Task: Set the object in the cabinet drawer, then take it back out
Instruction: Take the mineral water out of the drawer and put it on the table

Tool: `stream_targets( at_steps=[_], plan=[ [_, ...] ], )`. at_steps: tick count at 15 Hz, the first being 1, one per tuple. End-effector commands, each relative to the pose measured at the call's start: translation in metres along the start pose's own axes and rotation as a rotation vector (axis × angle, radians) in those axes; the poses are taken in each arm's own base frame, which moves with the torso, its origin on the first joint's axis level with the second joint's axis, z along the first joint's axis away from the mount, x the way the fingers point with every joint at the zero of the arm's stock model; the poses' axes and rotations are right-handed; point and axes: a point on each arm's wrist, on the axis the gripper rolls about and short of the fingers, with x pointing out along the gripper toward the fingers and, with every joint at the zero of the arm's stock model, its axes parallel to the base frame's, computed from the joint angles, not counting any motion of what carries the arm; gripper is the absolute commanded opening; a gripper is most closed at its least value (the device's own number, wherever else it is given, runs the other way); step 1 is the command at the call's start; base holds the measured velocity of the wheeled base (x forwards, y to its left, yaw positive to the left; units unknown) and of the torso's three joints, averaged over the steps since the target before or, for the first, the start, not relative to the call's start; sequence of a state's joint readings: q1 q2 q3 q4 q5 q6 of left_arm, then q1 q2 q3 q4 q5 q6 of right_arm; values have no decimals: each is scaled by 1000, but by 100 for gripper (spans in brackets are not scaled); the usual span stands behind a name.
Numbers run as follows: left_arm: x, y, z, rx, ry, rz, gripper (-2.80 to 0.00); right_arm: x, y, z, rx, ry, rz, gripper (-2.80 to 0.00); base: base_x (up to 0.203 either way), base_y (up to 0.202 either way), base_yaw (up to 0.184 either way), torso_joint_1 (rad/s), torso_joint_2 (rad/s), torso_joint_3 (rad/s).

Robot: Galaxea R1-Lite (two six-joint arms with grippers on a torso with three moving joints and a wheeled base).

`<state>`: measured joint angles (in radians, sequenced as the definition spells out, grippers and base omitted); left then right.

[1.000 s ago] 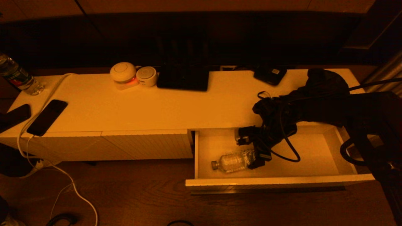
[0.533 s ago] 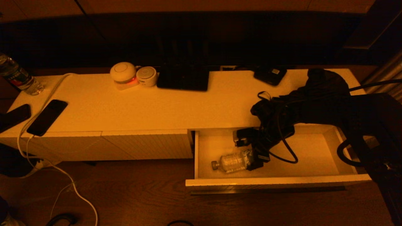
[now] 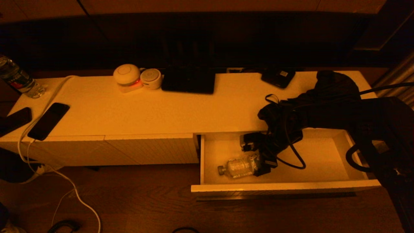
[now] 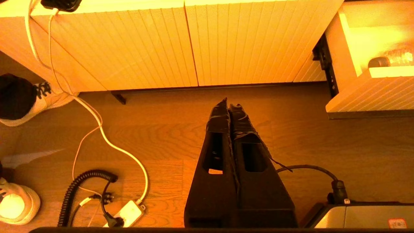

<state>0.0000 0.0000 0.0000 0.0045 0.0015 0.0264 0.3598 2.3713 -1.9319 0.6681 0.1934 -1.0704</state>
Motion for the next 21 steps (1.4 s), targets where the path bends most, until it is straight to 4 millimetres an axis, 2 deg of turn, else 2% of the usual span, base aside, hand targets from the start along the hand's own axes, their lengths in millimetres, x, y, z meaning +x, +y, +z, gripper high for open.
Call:
stream_targets(
  at_steps=[1,12,13,21],
  plan=[
    [0,0,0,0,0,0,-280,2,0,0,-6,1,5,0,0,0,0,0,0,0],
    [0,0,0,0,0,0,-280,10,0,-2,-4,3,9,0,0,0,0,0,0,0],
    [0,0,0,0,0,0,-280,10,1,-1,-6,3,10,-280,0,0,0,0,0,0],
    [0,0,0,0,0,0,-280,3,0,0,-6,-1,4,-280,0,0,0,0,0,0]
  ],
)
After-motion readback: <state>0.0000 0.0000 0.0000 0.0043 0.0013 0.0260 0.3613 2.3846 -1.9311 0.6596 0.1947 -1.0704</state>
